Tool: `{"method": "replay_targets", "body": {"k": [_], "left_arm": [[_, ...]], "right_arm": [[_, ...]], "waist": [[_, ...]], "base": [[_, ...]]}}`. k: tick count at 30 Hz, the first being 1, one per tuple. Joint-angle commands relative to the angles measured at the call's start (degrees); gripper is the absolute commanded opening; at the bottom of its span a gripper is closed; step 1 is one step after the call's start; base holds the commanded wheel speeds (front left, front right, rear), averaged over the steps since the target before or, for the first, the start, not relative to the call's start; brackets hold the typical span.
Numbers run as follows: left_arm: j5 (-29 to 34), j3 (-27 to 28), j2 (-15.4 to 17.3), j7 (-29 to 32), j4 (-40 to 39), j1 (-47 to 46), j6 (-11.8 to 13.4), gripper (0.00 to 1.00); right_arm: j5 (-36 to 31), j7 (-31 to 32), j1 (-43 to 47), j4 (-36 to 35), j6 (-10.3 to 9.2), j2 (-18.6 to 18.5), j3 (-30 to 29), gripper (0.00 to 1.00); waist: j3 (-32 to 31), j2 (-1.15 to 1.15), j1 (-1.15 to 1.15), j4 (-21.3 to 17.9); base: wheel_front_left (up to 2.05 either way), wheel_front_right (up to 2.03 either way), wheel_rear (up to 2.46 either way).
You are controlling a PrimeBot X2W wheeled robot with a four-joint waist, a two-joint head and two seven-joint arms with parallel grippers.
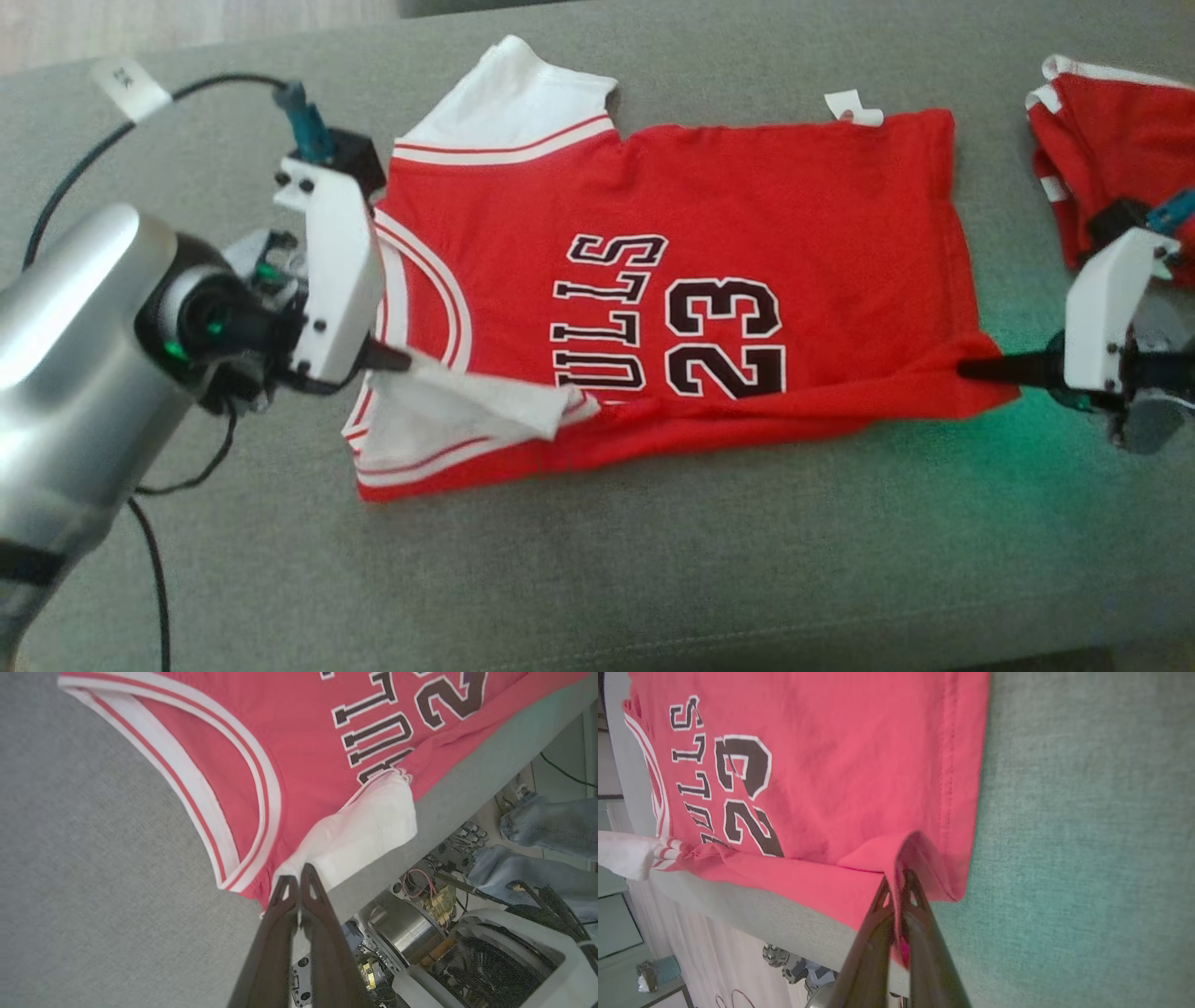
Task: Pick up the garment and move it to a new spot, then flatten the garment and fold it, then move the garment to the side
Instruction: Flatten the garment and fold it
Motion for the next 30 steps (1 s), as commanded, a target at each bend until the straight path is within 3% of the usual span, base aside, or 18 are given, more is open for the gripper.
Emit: {"method": "replay_targets", "body": {"k": [1,2,4,5,6,7,8,14,21,24,27,28,30], "left_arm": [[1.0,3.2,1.9,-0.6,-0.3,-4.1,-0.3,0.0],[1.5,3.2,1.4,-1.2,0.9,-4.7,-0.6,0.0],[2.2,3.3,0.3,-3.0,3.4,-5.4,-1.2,0.0],[2.5,3.5,-0.3,-4.1,4.6,-5.7,-1.4,0.0],[3.1,3.6,-0.8,-5.5,5.8,-6.0,-1.6,0.0],[3.7,3.7,-1.2,-6.8,7.0,-6.2,-1.8,0.4],[4.2,3.7,-1.6,-8.1,8.3,-6.3,-2.1,1.0],[5.9,3.7,-3.0,-14.5,13.2,-6.0,-5.3,1.0],[10.8,5.3,-4.1,-31.0,13.4,-4.0,-6.5,1.0],[13.3,6.2,-4.3,-39.3,12.0,-1.5,-5.2,1.0],[16.5,7.4,-4.3,-48.7,9.5,1.8,-2.1,1.0],[16.5,7.4,-4.3,-48.7,9.5,1.8,-2.1,1.0],[18.7,7.7,-4.0,-54.0,7.4,4.5,0.2,1.0]], "right_arm": [[0.6,-0.2,-1.1,0.0,0.43,-1.0,-0.9,0.0],[0.7,-0.3,-1.6,0.7,0.43,-0.4,-1.0,0.08],[0.7,-0.6,-2.3,2.0,0.43,0.7,-1.3,0.39],[0.7,-1.0,-2.6,2.4,0.43,1.2,-1.5,0.86],[0.7,-1.5,-2.8,2.9,0.43,1.6,-1.7,1.0],[0.7,-2.0,-3.0,3.3,0.43,2.1,-1.9,1.0],[0.7,-2.4,-3.1,3.7,0.43,2.5,-2.0,1.0],[2.7,-8.5,-2.6,5.6,0.43,3.5,-5.7,1.0],[2.0,-22.7,1.7,-1.7,0.43,1.9,-10.5,1.0],[-1.0,-33.0,4.9,-7.5,0.43,0.4,-12.4,1.0],[-4.6,-45.0,8.8,-11.9,0.43,-0.8,-14.6,1.0],[-4.6,-45.0,8.8,-11.9,0.43,-0.8,-14.6,1.0],[-6.7,-52.7,11.8,-13.5,0.43,-1.3,-16.2,1.0]], "waist": [[0.5,0.0,0.0,-0.4],[0.7,0.0,0.0,-0.6],[1.0,0.0,0.0,-0.9],[1.1,0.0,0.0,-1.1],[1.2,0.0,0.0,-1.3],[1.2,0.0,0.0,-1.4],[1.1,0.0,0.0,-1.6],[-1.3,0.0,0.0,-1.5],[-5.0,0.0,0.0,-0.8],[-6.5,0.0,0.0,-0.3],[-8.2,0.0,0.0,0.2],[-8.2,0.0,0.0,0.2],[-9.2,0.0,0.0,0.5]], "base": [[0.0,0.0,0.0],[0.0,0.0,0.0],[0.0,0.0,0.0],[0.0,0.0,0.0],[0.0,0.0,0.0],[0.0,0.0,0.0],[0.0,0.0,0.0],[0.0,0.0,0.0],[0.0,0.0,0.0],[0.0,0.0,0.0],[0.0,0.0,0.0],[0.0,0.0,0.0],[0.0,0.0,0.0]]}}
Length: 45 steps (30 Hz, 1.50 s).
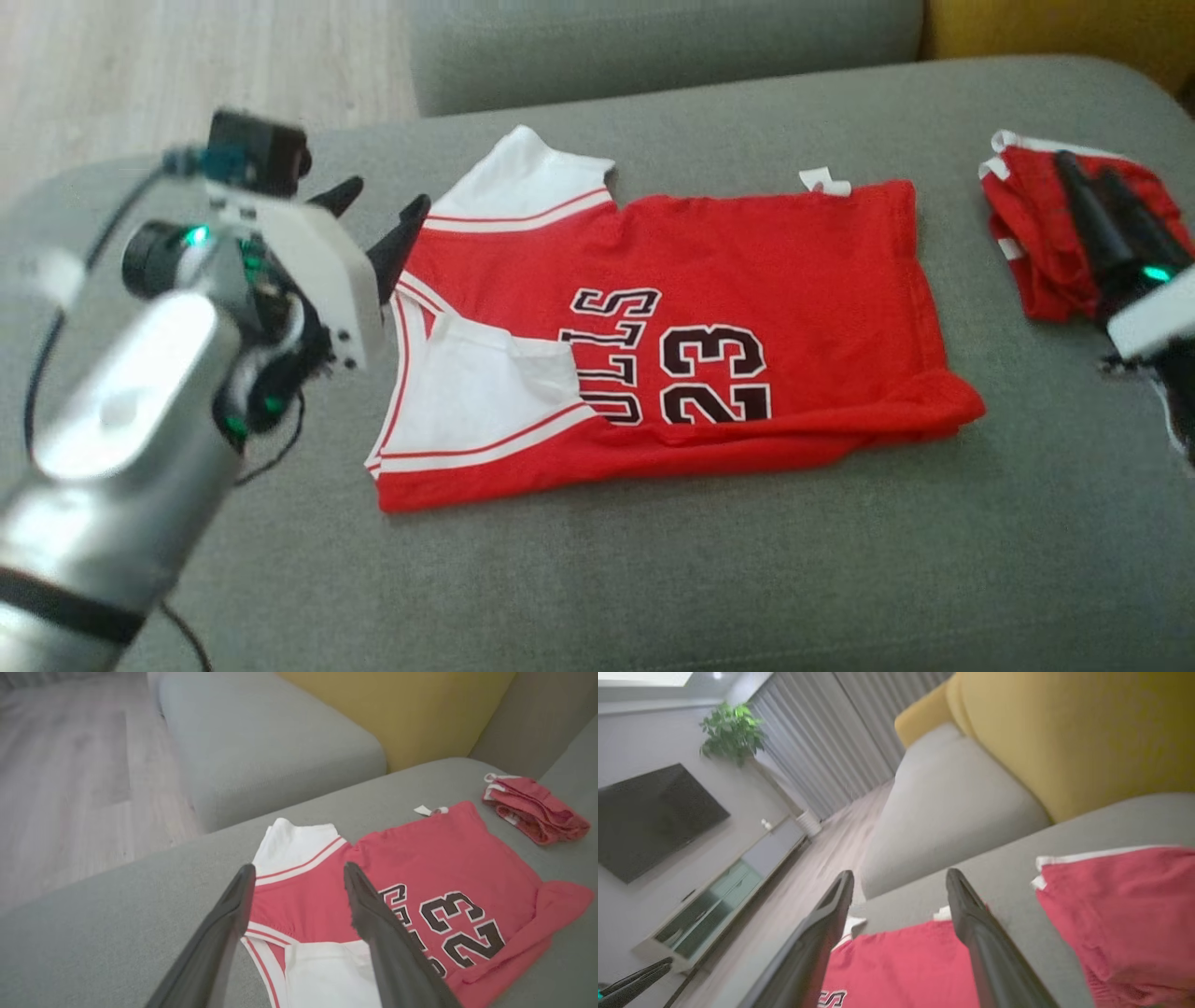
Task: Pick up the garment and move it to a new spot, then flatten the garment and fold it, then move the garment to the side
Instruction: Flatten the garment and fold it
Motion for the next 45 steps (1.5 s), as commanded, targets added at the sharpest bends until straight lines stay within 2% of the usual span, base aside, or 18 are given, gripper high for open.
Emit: {"method": "replay_targets", "body": {"k": [1,4,8,11,14,19,22,26,31,34,41,45], "left_arm": [[1.7,3.5,2.2,-3.0,-2.7,-1.6,1.6,1.0],[4.4,4.4,2.6,-10.2,-6.6,3.4,6.4,1.0],[6.7,6.2,2.7,-19.2,-11.8,10.7,12.5,1.0],[7.7,7.8,2.1,-26.3,-14.3,16.2,16.4,1.0],[8.7,9.5,0.9,-30.1,-16.5,21.9,19.6,1.0],[11.7,12.7,-2.7,-31.2,-18.7,29.9,22.6,1.0],[14.1,14.7,-5.1,-31.2,-19.5,32.7,22.1,1.0],[16.2,16.4,-7.0,-31.3,-19.0,34.0,19.8,1.0],[14.5,16.2,-7.8,-30.5,-14.0,34.1,17.1,1.0],[13.3,15.9,-8.2,-29.3,-11.5,33.1,15.9,1.0],[11.1,14.5,-9.3,-25.0,-6.9,30.8,13.4,1.0],[10.6,13.3,-9.7,-23.0,-5.7,30.0,12.3,1.0]], "right_arm": [[-1.6,-3.6,1.8,-1.6,0.44,-2.1,-1.0,1.0],[-4.8,-10.9,6.3,-3.0,0.44,-1.9,-3.4,1.0],[-11.3,-12.8,12.1,-4.5,0.44,0.8,-9.8,1.0],[-20.2,-12.9,17.4,-6.9,0.44,5.5,-18.8,1.0],[-29.7,-12.9,23.9,-9.1,0.44,10.7,-25.4,1.0],[-39.2,-12.7,32.1,-10.0,0.44,17.6,-29.6,1.0],[-42.6,-10.4,33.4,-10.0,0.44,19.8,-30.4,1.0],[-46.5,-4.7,33.2,-8.7,0.44,20.6,-30.7,1.0],[-50.9,5.4,30.1,-3.5,0.44,21.6,-30.6,1.0],[-51.5,8.4,27.1,-0.7,0.44,22.6,-29.9,1.0],[-51.4,11.6,21.1,7.5,0.44,23.0,-28.0,1.0],[-51.3,10.9,19.3,9.6,0.44,22.9,-27.0,1.0]], "waist": [[-1.1,0.0,0.0,0.5],[-1.8,0.0,0.0,0.7],[-1.9,0.0,0.0,0.8],[-1.9,0.0,0.0,0.7],[-2.2,0.0,0.0,0.7],[-2.2,0.0,0.0,0.9],[-1.9,0.0,0.0,1.0],[-1.8,0.0,0.0,1.4],[-1.1,0.0,0.0,1.4],[-0.1,0.0,0.0,1.5],[2.4,0.0,0.0,1.9],[3.3,0.0,0.0,2.3]], "base": [[0.0,0.0,0.0],[0.0,0.0,0.0],[0.0,0.0,0.0],[0.0,0.0,0.0],[0.0,0.0,0.0],[0.0,0.0,0.0],[0.0,0.0,0.0],[0.0,0.0,0.0],[0.0,0.0,0.0],[0.0,0.0,0.0],[0.0,0.0,0.0],[0.0,0.0,0.0]]}}
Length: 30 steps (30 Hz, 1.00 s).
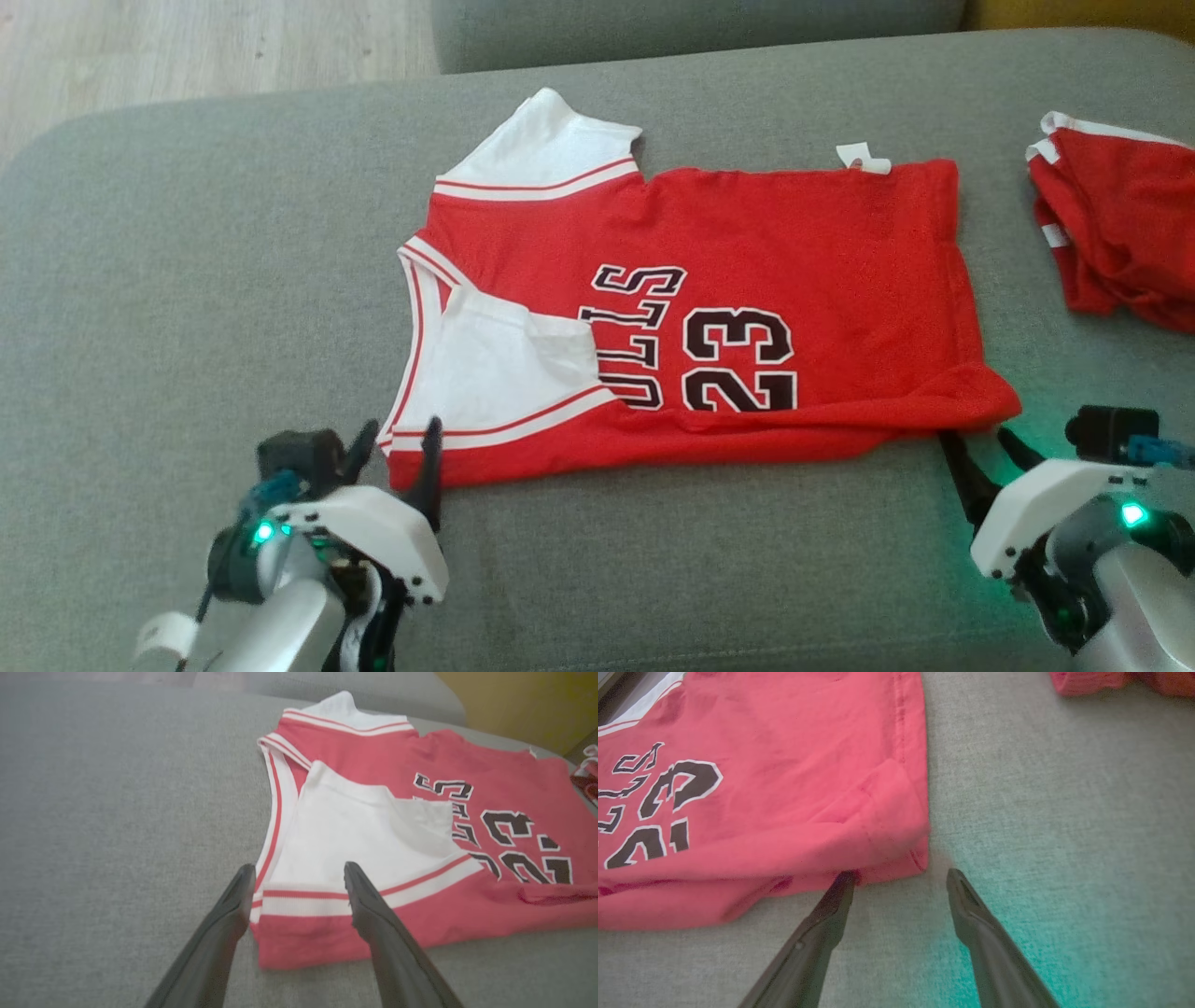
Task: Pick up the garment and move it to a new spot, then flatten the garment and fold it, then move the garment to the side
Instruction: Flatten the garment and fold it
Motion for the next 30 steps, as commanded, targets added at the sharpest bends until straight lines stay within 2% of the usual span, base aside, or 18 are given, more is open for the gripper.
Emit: {"method": "replay_targets", "body": {"k": [1,7,15,16,17,19,20,21,30], "left_arm": [[-0.4,1.5,0.5,0.5,-0.8,-3.0,-0.2,1.0],[-1.3,1.0,0.0,4.3,2.2,-4.1,0.8,1.0],[-4.3,1.7,-0.2,8.3,4.1,-4.1,0.7,1.0],[-4.5,1.8,-0.2,8.6,4.2,-4.3,0.6,1.0],[-4.6,1.6,-0.2,9.0,4.4,-4.5,0.4,1.0],[-4.8,1.3,-0.1,10.0,4.5,-5.0,0.1,0.53],[-4.9,1.1,0.0,10.8,4.6,-5.2,-0.1,0.07],[-5.0,0.8,0.1,11.5,4.7,-5.4,-0.2,0.0],[-5.5,0.5,2.8,15.4,0.2,-4.7,0.2,0.0]], "right_arm": [[-0.2,-1.1,-2.5,-0.8,0.43,-1.2,1.5,1.0],[0.1,-4.2,-4.7,0.9,0.43,-1.3,4.0,1.0],[1.7,-5.7,-6.3,1.4,0.43,-1.8,6.6,1.0],[2.0,-5.7,-6.5,1.5,0.43,-2.0,7.0,0.95],[2.3,-5.7,-6.6,1.6,0.43,-2.1,7.4,0.82],[2.9,-5.8,-6.9,1.9,0.43,-2.4,8.1,0.55],[3.3,-5.9,-7.1,2.1,0.43,-2.5,8.5,0.27],[3.7,-5.9,-7.2,2.2,0.43,-2.6,8.9,0.0],[6.7,-5.0,-7.2,2.5,0.43,-4.5,11.8,0.0]], "waist": [[0.6,0.0,0.0,0.3],[1.7,0.0,0.0,0.4],[2.4,0.0,0.0,-0.3],[2.4,0.0,0.0,-0.3],[2.5,0.0,0.0,-0.3],[2.6,0.0,0.0,-0.4],[2.6,0.0,0.0,-0.4],[2.6,0.0,0.0,-0.5],[-0.9,0.0,0.0,-0.4]], "base": [[0.0,0.0,0.0],[0.0,0.0,0.0],[0.0,0.0,0.0],[0.0,0.0,0.0],[0.0,0.0,0.0],[0.0,0.0,0.0],[0.0,0.0,0.0],[0.0,0.0,0.0],[0.0,0.0,0.0]]}}
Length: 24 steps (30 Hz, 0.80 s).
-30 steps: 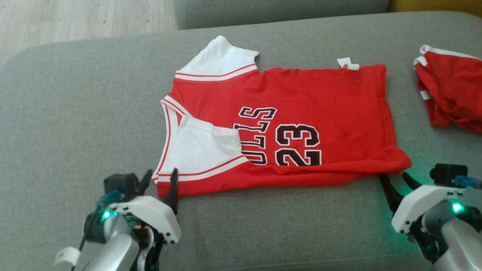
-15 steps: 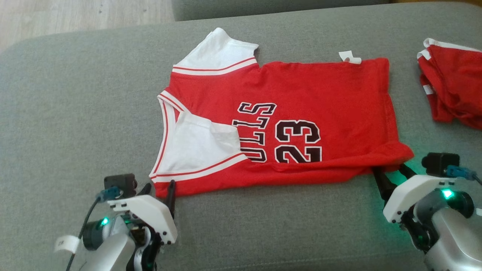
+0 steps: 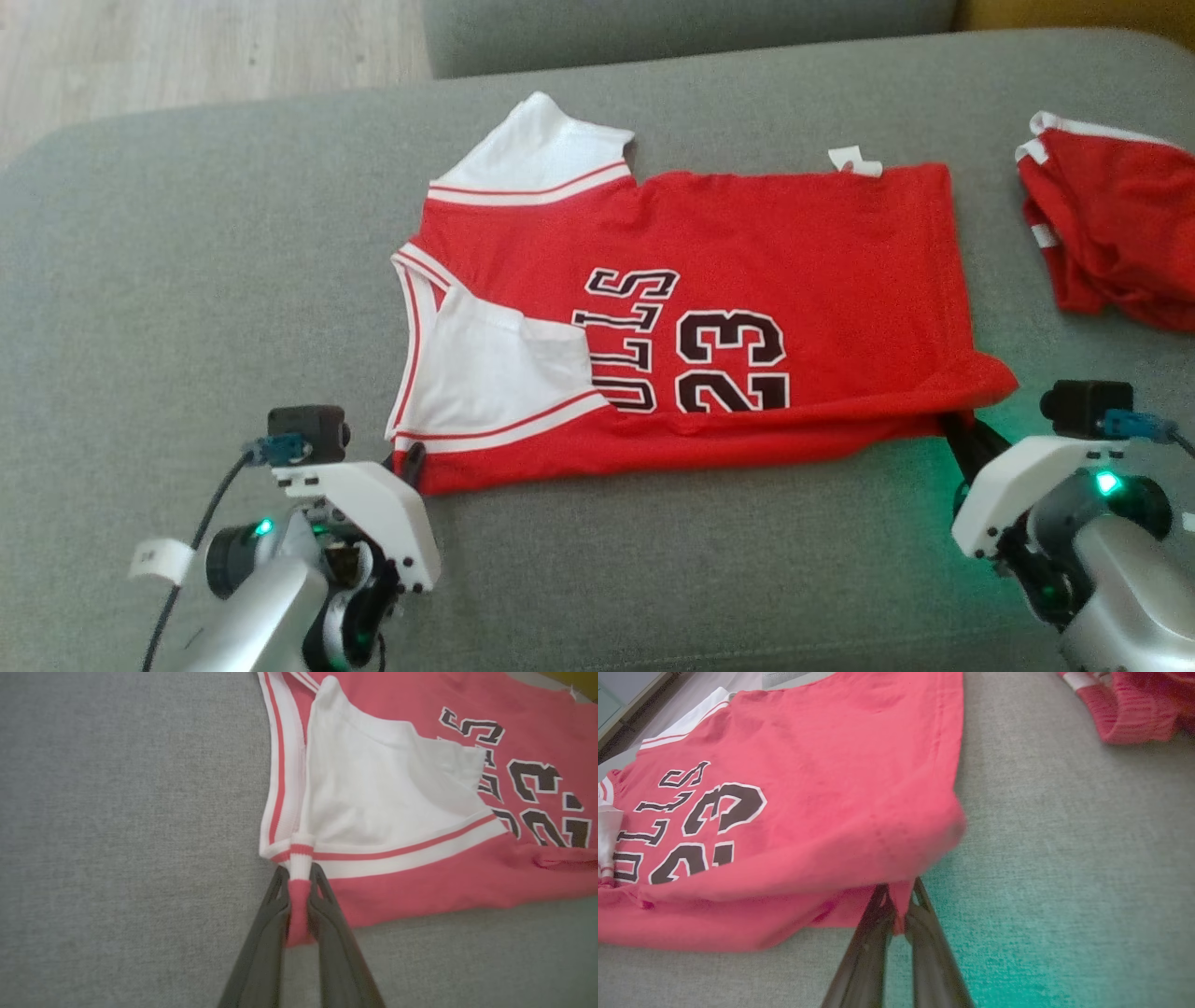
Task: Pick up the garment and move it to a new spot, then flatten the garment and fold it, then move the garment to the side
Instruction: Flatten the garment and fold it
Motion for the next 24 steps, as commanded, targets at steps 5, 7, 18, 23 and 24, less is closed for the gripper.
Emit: {"method": "replay_targets", "body": {"k": [5,7,18,23,24], "left_arm": [[-1.7,1.7,5.1,4.2,-6.9,1.7,0.3,0.0],[-2.1,1.5,6.6,5.8,-9.3,3.1,0.6,0.0],[-4.2,-0.3,11.2,12.5,-19.9,11.5,3.0,0.0],[-5.0,-0.8,12.4,14.3,-23.4,14.7,4.3,0.0],[-5.1,-0.9,12.5,14.5,-23.9,15.0,4.6,0.0]], "right_arm": [[2.6,4.3,0.9,-3.6,0.43,-5.2,2.1,0.0],[3.8,6.4,2.5,-5.2,0.43,-6.7,2.3,0.0],[5.2,13.8,13.2,-12.0,0.43,-11.5,-1.1,0.0],[3.0,15.9,17.0,-14.1,0.43,-11.2,-5.2,0.0],[2.5,16.3,17.4,-14.6,0.43,-10.9,-6.0,0.05]], "waist": [[-3.3,0.0,0.0,0.2],[-4.1,0.0,0.0,0.2],[-5.8,0.0,0.0,0.0],[-5.8,0.0,0.0,-0.3],[-5.7,0.0,0.0,-0.3]], "base": [[0.0,0.0,0.0],[0.0,0.0,0.0],[0.0,0.0,0.0],[0.0,0.0,0.0],[0.0,0.0,0.0]]}}
